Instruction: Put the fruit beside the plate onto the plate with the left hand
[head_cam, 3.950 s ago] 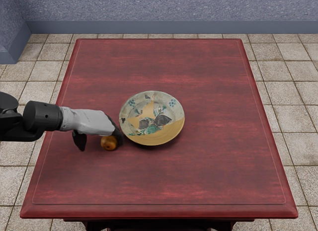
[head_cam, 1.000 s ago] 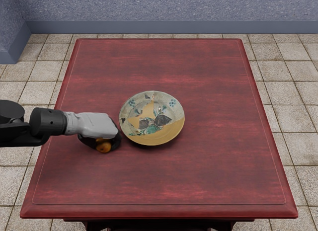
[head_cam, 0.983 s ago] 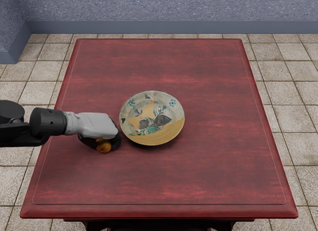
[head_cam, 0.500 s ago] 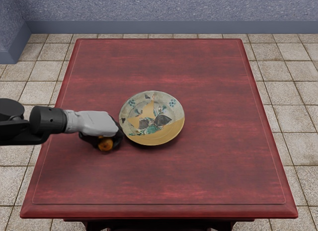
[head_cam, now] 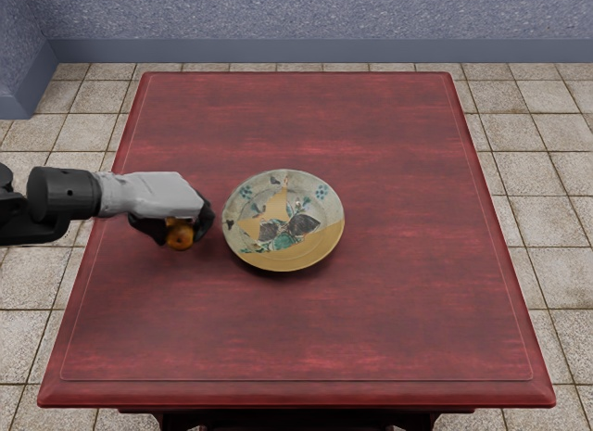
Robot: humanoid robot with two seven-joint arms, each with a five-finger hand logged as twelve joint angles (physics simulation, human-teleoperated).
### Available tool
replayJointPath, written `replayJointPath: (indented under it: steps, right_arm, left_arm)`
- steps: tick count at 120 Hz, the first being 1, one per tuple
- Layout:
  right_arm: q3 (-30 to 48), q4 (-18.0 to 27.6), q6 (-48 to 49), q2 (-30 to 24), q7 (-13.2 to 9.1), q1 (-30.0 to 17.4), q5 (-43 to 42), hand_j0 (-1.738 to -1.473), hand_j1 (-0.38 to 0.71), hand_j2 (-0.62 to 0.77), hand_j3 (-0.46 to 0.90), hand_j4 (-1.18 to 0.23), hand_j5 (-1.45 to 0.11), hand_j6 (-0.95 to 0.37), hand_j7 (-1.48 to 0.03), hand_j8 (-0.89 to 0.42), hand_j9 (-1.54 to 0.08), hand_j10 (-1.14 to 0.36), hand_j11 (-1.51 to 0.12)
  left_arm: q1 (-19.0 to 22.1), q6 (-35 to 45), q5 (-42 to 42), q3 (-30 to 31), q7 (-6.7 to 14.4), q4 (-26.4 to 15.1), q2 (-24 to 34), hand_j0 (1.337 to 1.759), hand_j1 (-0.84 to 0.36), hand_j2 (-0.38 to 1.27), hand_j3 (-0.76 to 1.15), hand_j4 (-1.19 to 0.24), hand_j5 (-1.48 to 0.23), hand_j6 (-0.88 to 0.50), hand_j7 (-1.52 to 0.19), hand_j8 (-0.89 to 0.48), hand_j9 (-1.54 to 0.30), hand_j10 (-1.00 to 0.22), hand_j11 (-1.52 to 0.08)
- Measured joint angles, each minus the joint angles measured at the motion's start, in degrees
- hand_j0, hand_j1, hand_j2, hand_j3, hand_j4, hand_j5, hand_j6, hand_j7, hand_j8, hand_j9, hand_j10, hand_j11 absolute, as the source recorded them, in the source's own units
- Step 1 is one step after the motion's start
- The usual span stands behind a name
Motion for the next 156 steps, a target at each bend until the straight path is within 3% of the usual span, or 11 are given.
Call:
replayJointPath:
  steps: [11,29,74,105,137,156]
  right_arm:
    - [0.0,0.0,0.0,0.0,-0.01,0.01,0.0,-1.658,-0.32,0.0,0.0,-0.02,-0.03,-0.02,-0.03,-0.02,-0.03,-0.02,-0.03]
    - [0.0,0.0,0.0,0.0,0.0,0.02,0.0,-1.658,-0.32,0.0,0.0,-0.02,-0.03,-0.02,-0.03,-0.02,-0.03,-0.02,-0.03]
    - [0.0,0.0,0.0,0.0,0.0,0.02,0.0,-1.658,-0.32,0.0,0.0,-0.02,-0.03,-0.02,-0.03,-0.02,-0.03,-0.02,-0.03]
    - [0.0,0.0,0.0,0.0,0.0,0.02,0.0,-1.658,-0.32,0.0,0.0,-0.02,-0.03,-0.02,-0.03,-0.02,-0.03,-0.02,-0.03]
    - [0.0,0.0,0.0,0.0,0.0,0.03,0.0,-1.658,-0.32,0.0,0.0,-0.02,-0.03,-0.02,-0.03,-0.02,-0.03,-0.02,-0.03]
    - [0.0,0.0,0.0,0.0,0.0,0.04,0.0,-1.658,-0.32,0.0,0.0,-0.02,-0.03,-0.02,-0.03,-0.02,-0.03,-0.02,-0.03]
  left_arm:
    - [-1.67,-0.24,-1.13,-0.03,-0.01,-0.3,0.8,1.653,-0.42,0.53,0.0,-0.54,-1.13,-0.39,-1.08,-0.44,-1.07,-0.74,-1.07]
    - [-4.02,-0.38,-3.31,-0.49,0.0,-0.81,1.27,1.653,-0.37,0.4,0.0,-0.55,-1.13,-0.41,-1.08,-0.46,-1.06,-0.77,-1.06]
    - [-9.37,-0.98,-8.25,-1.16,0.01,-2.88,-1.52,1.655,-0.38,0.46,0.0,-0.57,-1.11,-0.42,-1.07,-0.48,-1.05,-0.79,-1.05]
    - [-10.08,-1.78,-10.25,-1.3,0.03,-2.72,-8.57,1.655,-0.4,0.5,0.0,-0.55,-1.12,-0.4,-1.07,-0.48,-1.06,-0.79,-1.06]
    - [-8.67,-2.69,-10.32,-1.27,0.47,1.51,-14.53,1.657,-0.47,0.67,0.0,-0.6,-1.09,-0.43,-1.06,-0.53,-1.05,-0.79,-1.05]
    - [-8.38,-3.1,-10.4,-1.27,0.68,2.63,-15.34,1.657,-0.44,0.59,0.0,-0.61,-1.05,-0.44,-1.02,-0.55,-1.01,-0.76,-1.01]
